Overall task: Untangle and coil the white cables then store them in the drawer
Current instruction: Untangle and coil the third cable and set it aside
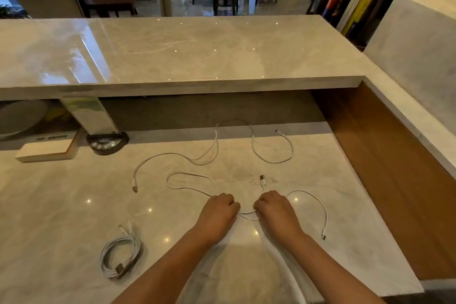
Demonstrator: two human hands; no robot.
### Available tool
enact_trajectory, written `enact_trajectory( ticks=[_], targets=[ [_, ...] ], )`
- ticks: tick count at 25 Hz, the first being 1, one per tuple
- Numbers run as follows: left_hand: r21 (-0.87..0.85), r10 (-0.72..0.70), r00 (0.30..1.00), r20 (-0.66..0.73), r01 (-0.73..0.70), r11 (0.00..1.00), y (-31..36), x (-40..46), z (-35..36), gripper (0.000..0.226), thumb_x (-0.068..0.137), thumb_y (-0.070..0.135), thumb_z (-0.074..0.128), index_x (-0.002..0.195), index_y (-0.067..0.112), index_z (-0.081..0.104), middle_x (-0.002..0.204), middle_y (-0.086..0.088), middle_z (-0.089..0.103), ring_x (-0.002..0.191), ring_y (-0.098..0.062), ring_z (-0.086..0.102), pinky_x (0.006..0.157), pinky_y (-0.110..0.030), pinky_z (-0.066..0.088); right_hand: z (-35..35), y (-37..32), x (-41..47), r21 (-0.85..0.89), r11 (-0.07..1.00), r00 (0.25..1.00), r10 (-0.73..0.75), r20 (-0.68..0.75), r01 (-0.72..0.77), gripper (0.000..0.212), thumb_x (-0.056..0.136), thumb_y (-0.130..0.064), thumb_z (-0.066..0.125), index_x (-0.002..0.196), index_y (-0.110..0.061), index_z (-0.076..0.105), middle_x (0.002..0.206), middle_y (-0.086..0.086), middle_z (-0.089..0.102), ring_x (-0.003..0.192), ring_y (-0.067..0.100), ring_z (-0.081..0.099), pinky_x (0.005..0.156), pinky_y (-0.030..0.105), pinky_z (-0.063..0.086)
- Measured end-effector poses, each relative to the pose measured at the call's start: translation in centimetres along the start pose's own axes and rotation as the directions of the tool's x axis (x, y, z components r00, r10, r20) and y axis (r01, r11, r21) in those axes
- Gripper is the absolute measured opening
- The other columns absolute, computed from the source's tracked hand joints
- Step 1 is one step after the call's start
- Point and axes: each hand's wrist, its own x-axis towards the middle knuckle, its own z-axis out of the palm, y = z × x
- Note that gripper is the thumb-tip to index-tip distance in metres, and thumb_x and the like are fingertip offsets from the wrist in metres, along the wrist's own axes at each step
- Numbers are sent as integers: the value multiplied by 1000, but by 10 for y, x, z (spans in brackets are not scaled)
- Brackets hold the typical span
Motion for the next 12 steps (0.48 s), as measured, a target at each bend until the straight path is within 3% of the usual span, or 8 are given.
enact_trajectory(
  ticks=[3, 7, 10, 12],
  targets=[
    [-30, 2, 1000, -25, -3, 1000, -5, 3, -5, 21, 70, 25, 45, 60, 20, 62, 56, 3, 55, 51, -16, 52, 47, -21, 31, -9, 3, 7, 98, 993, 997, -61, -45, 66, 14, 56, -12, 78, 65, -19, 70, 67, -5, 63, 68, 20, 61, 57, 30, 48],
    [-261, -123, 978, -168, 76, 962, -15, 4, -30, 28, 84, 26, 41, 79, 12, 64, 72, -4, 63, 62, -22, 57, 54, -31, 46, -35, 8, 29, 155, 963, 950, -176, -258, 221, 6, 75, -15, 62, 75, -18, 68, 73, -4, 64, 74, 20, 61, 72, 28, 43],
    [-358, -243, 944, -225, 152, 921, -16, 10, -74, 28, 93, 28, 39, 94, 10, 62, 84, -6, 64, 74, -22, 58, 64, -36, 47, -69, 5, 51, 26, 937, 867, -312, -389, 349, 10, 77, -5, 67, 84, -12, 67, 75, 3, 65, 71, 24, 60, 75, 32, 45],
    [-398, -253, 925, -282, 127, 909, -17, 15, -103, 21, 96, 24, 44, 101, 12, 60, 90, -2, 62, 80, -17, 57, 69, -32, 48, -99, 0, 61, -21, 923, 816, -351, -459, 385, 15, 75, -3, 72, 89, -7, 68, 79, 9, 67, 69, 26, 61, 69, 33, 50]
  ],
)
